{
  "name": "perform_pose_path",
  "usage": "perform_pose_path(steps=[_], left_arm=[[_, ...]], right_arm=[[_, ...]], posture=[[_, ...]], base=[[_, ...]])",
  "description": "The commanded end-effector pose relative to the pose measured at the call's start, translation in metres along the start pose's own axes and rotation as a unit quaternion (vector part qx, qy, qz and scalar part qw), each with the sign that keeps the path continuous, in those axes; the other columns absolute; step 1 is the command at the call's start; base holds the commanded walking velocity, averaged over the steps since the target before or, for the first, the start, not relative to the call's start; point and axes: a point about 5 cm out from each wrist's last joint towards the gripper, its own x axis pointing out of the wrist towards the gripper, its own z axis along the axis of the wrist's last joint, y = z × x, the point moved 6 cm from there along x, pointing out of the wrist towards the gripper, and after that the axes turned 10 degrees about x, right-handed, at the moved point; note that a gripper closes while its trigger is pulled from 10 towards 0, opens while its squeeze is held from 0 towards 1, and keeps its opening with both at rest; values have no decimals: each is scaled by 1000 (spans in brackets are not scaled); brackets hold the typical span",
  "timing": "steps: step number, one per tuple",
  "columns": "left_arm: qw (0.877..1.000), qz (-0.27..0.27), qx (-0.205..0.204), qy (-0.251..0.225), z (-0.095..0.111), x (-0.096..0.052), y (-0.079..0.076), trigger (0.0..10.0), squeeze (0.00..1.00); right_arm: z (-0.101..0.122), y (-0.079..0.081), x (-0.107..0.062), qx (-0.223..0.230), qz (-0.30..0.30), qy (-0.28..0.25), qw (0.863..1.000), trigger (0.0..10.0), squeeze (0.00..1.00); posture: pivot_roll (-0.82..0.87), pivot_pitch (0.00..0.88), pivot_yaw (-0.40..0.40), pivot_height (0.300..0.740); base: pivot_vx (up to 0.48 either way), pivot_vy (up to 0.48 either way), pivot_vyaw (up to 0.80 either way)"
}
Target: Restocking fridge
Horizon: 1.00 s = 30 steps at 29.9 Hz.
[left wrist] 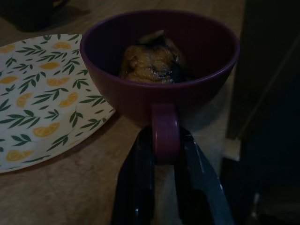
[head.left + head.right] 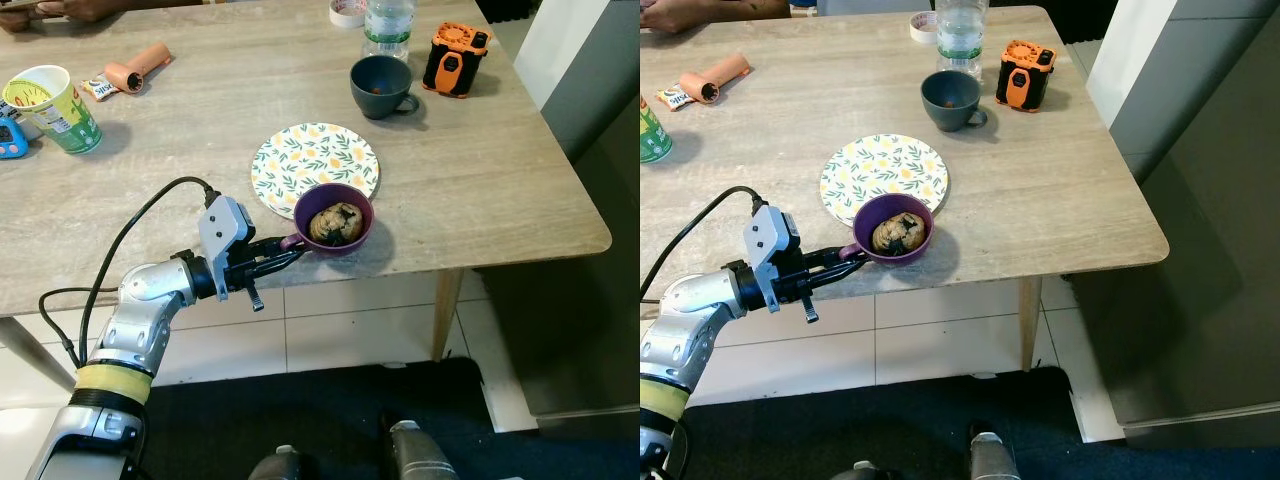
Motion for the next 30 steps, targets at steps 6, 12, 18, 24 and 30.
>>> perform_pose_path(steps=[6, 12, 18, 24, 30], left_arm=[[998, 59, 17, -3, -1, -2, 18, 10000, 0], [997, 68, 25, -17, 8, -2, 25, 10000, 0], [998, 48, 23, -33, 13, 1, 19, 10000, 0], [999, 11, 5, -43, 14, 4, 7, 10000, 0], [999, 0, 1, -47, 15, 6, 3, 10000, 0]], right_arm=[[-18, 2, -4, 9, -1, 20, 1000, 10000, 0], [-18, 2, -3, 10, -1, 20, 1000, 10000, 0], [-18, 3, -3, 11, -1, 20, 1000, 10000, 0], [-19, 3, -4, 11, -1, 19, 1000, 10000, 0], [-21, 2, -4, 12, -3, 20, 1000, 10000, 0]], posture=[[-116, 369, 23, 740], [-114, 368, 23, 740], [-114, 370, 26, 740], [-117, 372, 27, 740], [-125, 377, 28, 740]], base=[[0, 0, 0], [0, 0, 0], [0, 0, 0], [0, 0, 0], [0, 0, 0]])
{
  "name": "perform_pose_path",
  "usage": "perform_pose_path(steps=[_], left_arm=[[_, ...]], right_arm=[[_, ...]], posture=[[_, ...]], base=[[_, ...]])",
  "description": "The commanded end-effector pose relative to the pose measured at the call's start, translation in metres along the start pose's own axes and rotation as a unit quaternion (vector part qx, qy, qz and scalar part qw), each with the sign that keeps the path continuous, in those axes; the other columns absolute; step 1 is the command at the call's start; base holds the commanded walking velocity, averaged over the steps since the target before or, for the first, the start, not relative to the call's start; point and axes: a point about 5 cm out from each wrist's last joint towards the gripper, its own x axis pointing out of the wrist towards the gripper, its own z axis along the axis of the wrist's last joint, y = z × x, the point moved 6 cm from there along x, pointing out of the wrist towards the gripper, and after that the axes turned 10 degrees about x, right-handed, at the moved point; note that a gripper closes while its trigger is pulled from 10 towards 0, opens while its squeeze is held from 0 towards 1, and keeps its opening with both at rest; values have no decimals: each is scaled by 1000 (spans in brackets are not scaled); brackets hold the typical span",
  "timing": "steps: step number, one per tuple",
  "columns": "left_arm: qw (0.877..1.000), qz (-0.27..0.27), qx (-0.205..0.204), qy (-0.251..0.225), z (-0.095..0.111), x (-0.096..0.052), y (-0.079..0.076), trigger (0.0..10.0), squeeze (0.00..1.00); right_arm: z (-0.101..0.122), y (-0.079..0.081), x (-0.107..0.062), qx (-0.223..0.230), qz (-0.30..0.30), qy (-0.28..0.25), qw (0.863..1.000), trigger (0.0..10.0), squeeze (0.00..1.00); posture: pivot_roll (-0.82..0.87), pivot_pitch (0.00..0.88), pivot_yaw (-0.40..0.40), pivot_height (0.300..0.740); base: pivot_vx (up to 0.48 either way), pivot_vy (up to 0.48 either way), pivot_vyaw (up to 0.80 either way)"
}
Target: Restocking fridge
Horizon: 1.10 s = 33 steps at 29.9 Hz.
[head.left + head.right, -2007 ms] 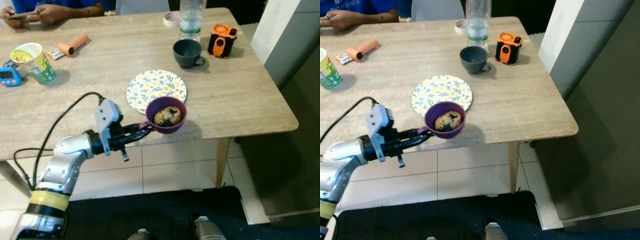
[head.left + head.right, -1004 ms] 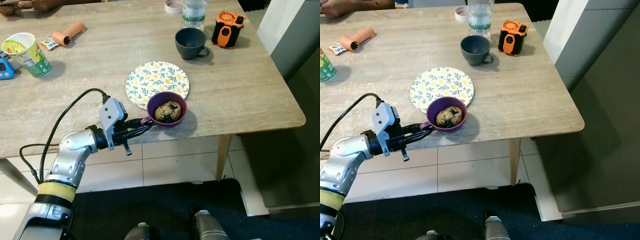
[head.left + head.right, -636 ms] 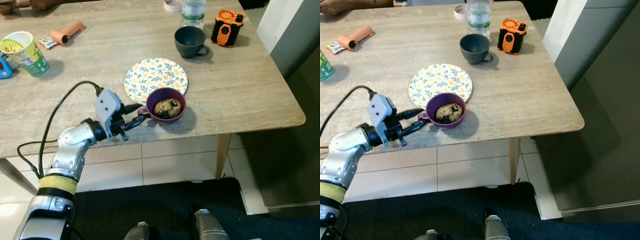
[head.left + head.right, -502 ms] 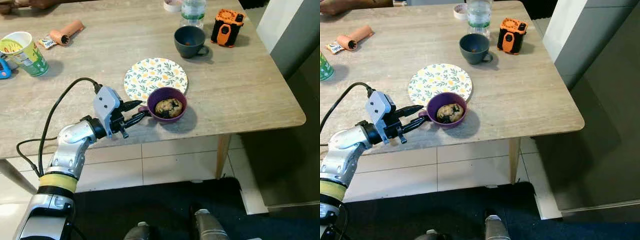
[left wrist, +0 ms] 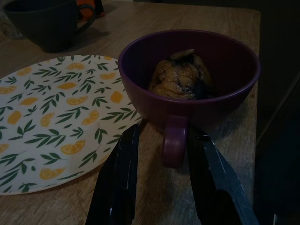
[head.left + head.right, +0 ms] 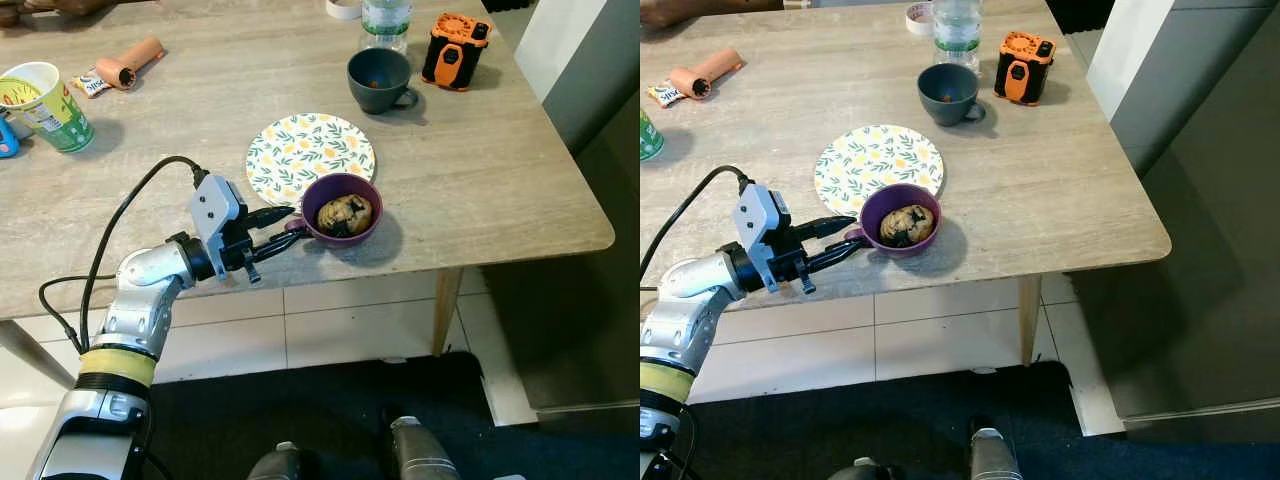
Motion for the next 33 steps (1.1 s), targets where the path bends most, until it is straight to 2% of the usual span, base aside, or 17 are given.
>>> perform_pose_path(steps=[1, 18, 33], left_arm=[[1000, -13, -11, -7, -2, 4, -10, 10000, 0], [1000, 5, -5, -12, -1, 13, -5, 10000, 0], [999, -23, -16, -24, 0, 24, -18, 10000, 0]], right_arm=[[-21, 1, -5, 10, -2, 25, 1000, 10000, 0], [-27, 0, -8, 13, -3, 26, 1000, 10000, 0], [-28, -1, -9, 13, -2, 23, 1000, 10000, 0]], posture=[[-125, 377, 28, 740], [-149, 395, 30, 740], [-158, 399, 34, 740]], base=[[0, 0, 0], [0, 0, 0], [0, 0, 0]])
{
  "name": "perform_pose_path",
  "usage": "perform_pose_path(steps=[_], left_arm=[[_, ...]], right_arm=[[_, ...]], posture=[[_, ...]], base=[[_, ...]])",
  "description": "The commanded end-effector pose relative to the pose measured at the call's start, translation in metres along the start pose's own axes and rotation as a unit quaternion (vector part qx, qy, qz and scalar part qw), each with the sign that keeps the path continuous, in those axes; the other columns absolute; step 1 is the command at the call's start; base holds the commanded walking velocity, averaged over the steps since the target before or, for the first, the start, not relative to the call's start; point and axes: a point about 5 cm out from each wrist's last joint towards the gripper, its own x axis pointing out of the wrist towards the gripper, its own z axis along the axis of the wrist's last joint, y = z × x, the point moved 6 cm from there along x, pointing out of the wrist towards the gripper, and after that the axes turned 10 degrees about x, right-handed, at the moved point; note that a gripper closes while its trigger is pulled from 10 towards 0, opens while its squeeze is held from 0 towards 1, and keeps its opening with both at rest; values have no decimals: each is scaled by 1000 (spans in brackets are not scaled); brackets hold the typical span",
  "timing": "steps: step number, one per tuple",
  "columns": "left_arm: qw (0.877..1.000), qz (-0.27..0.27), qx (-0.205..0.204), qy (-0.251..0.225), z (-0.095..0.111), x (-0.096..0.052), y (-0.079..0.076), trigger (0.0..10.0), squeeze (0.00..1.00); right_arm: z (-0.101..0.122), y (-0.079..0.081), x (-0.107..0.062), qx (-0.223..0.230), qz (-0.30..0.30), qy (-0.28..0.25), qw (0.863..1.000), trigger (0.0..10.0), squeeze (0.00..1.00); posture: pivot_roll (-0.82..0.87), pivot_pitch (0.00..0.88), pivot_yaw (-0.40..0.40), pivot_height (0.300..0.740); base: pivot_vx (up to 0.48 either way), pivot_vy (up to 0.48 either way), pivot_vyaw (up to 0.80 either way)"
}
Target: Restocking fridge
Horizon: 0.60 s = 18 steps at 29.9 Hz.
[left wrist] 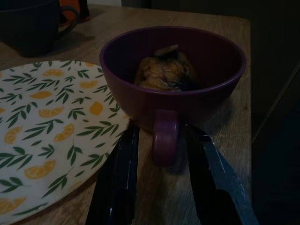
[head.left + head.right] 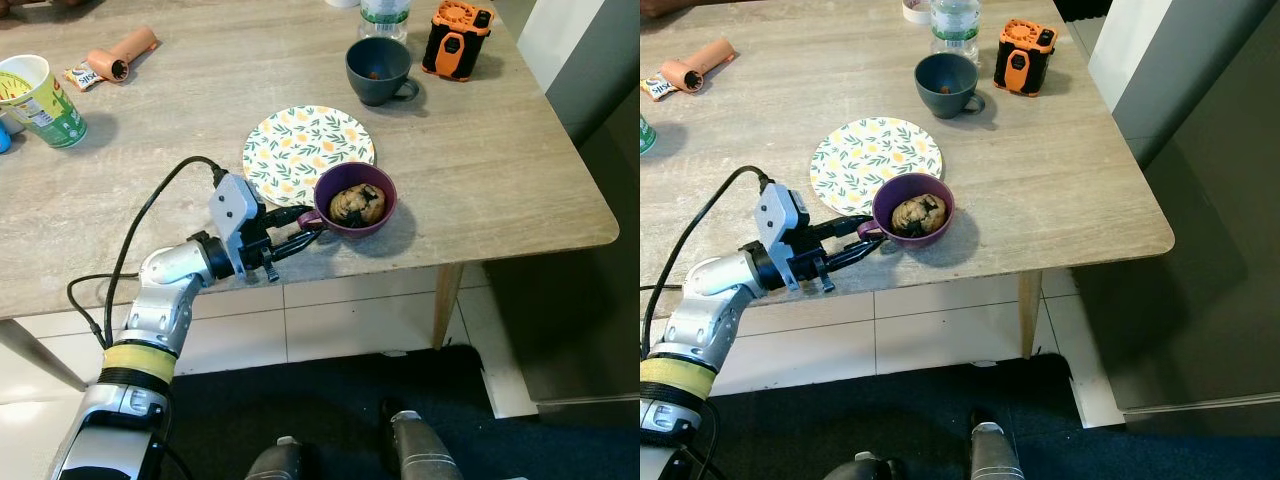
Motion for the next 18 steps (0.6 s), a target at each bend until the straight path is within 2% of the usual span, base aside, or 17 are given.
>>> perform_pose_path(steps=[1, 12, 13, 17, 18], left_arm=[[1000, -14, -9, 2, -5, 3, -10, 10000, 0], [1000, 9, 4, 11, -7, 6, -1, 10000, 0], [1000, 10, 5, 14, -9, 7, 0, 9333, 0], [1000, 10, 4, 15, -9, 7, -1, 9333, 0], [1000, 10, 3, 15, -10, 7, -1, 0, 0]], right_arm=[[-25, 1, -6, 9, -1, 32, 999, 10000, 0], [-24, 1, -6, 10, 0, 28, 1000, 10000, 0], [-24, 2, -6, 11, 0, 28, 1000, 10000, 0], [-24, 2, -6, 11, 0, 28, 1000, 10000, 0], [-24, 2, -6, 11, 0, 28, 1000, 10000, 0]], posture=[[-158, 399, 34, 740], [-161, 401, 36, 740], [-161, 401, 36, 740], [-161, 401, 36, 740], [-171, 401, 35, 740]], base=[[0, 0, 0], [0, 0, 0], [0, 0, 0], [0, 0, 0], [0, 0, 0]])
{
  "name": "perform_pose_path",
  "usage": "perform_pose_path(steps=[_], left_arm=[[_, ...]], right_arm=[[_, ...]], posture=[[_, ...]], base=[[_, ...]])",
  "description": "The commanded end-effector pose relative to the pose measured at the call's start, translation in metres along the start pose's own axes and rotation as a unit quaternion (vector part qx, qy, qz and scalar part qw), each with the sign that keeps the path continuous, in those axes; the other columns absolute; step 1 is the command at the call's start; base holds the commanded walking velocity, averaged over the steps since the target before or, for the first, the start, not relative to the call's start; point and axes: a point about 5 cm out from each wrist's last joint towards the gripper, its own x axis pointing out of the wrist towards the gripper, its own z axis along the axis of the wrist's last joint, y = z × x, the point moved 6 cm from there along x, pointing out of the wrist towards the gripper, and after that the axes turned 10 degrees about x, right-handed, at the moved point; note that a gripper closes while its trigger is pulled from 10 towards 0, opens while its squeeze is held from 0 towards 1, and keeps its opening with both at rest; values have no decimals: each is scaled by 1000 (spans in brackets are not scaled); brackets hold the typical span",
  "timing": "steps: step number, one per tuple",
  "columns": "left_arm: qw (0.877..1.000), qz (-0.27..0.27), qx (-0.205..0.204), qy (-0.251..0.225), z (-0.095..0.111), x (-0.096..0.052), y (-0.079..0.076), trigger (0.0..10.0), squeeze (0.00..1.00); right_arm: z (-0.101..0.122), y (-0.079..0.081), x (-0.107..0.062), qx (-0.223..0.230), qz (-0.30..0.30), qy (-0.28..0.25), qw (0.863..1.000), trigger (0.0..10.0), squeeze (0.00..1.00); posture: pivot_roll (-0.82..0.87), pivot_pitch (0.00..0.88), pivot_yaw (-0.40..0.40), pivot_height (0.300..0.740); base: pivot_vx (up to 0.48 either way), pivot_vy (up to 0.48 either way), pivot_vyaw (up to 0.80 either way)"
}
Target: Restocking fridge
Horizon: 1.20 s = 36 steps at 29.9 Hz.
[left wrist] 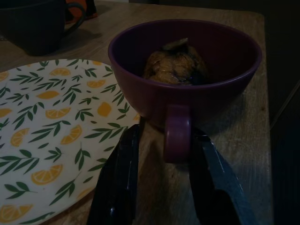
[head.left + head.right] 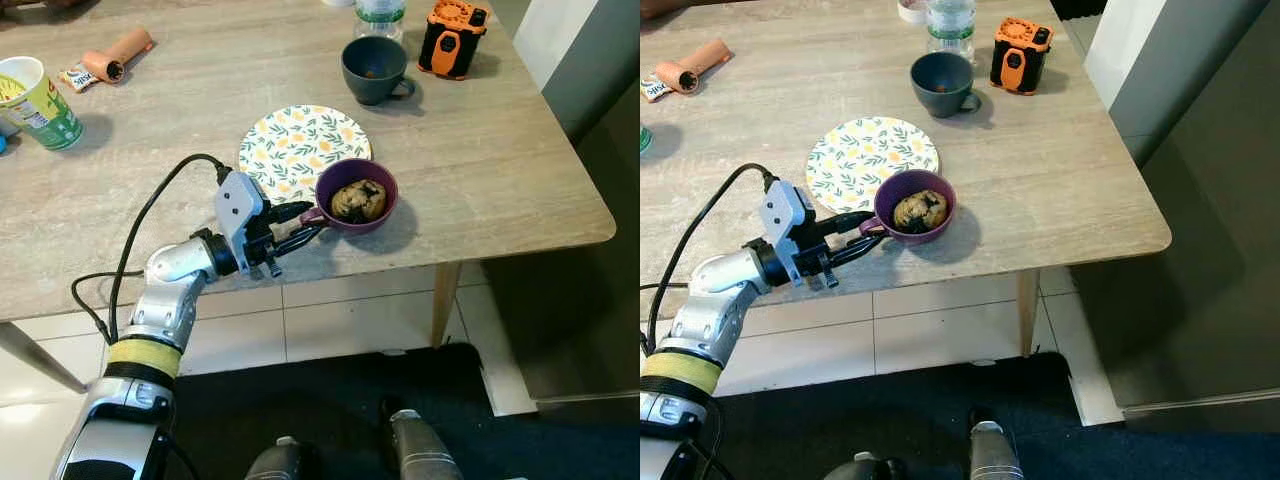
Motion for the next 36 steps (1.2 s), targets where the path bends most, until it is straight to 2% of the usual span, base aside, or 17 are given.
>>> perform_pose_path(steps=[1, 19, 24, 26, 28, 29, 30, 31, 32, 33, 34, 36], left_arm=[[1000, -5, -8, 3, -6, 3, -7, 0, 0], [1000, 9, -6, -4, -6, 5, -1, 0, 0], [999, 26, -4, -20, 3, 4, 8, 0, 0], [998, 40, -16, -49, 18, 3, 18, 157, 0], [996, 45, -26, -73, 31, 1, 25, 863, 0], [995, 46, -28, -82, 36, -1, 27, 863, 0], [994, 44, -29, -92, 43, -4, 30, 3098, 0], [994, 42, -29, -98, 47, -6, 32, 3098, 0], [993, 40, -29, -104, 52, -10, 34, 4627, 0], [993, 38, -29, -107, 55, -12, 35, 4627, 0], [993, 36, -29, -110, 58, -14, 36, 6863, 0], [992, 29, -35, -116, 62, -18, 36, 6863, 0]], right_arm=[[-25, 1, -6, 11, 0, 29, 1000, 10000, 0], [-18, 2, -4, 10, 0, 23, 1000, 10000, 0], [-13, 4, -1, 8, 2, 20, 1000, 10000, 0], [-8, 5, 1, 7, 3, 16, 1000, 10000, 0], [-3, 6, 3, 6, 3, 14, 1000, 10000, 0], [-1, 7, 4, 5, 4, 12, 1000, 10000, 0], [2, 8, 5, 4, 5, 11, 1000, 10000, 0], [4, 9, 6, 4, 5, 10, 1000, 10000, 0], [6, 9, 7, 3, 5, 8, 1000, 10000, 0], [8, 10, 8, 3, 6, 8, 1000, 10000, 0], [9, 10, 8, 2, 6, 7, 1000, 10000, 0], [11, 11, 9, 2, 6, 6, 1000, 10000, 0]], posture=[[-171, 401, 35, 740], [-174, 375, 34, 740], [-166, 358, 32, 740], [-157, 345, 31, 740], [-153, 337, 30, 740], [-148, 330, 29, 740], [-142, 317, 28, 740], [-142, 317, 28, 740], [-136, 307, 26, 740], [-135, 304, 26, 740], [-134, 301, 26, 740], [-130, 295, 25, 740]], base=[[0, 0, 0], [0, 0, 0], [0, 0, 0], [0, 0, 0], [0, 0, 0], [0, 0, 0], [0, 0, 0], [0, 0, 0], [0, 0, 0], [0, 0, 0], [0, 0, 0], [0, 0, 0]])
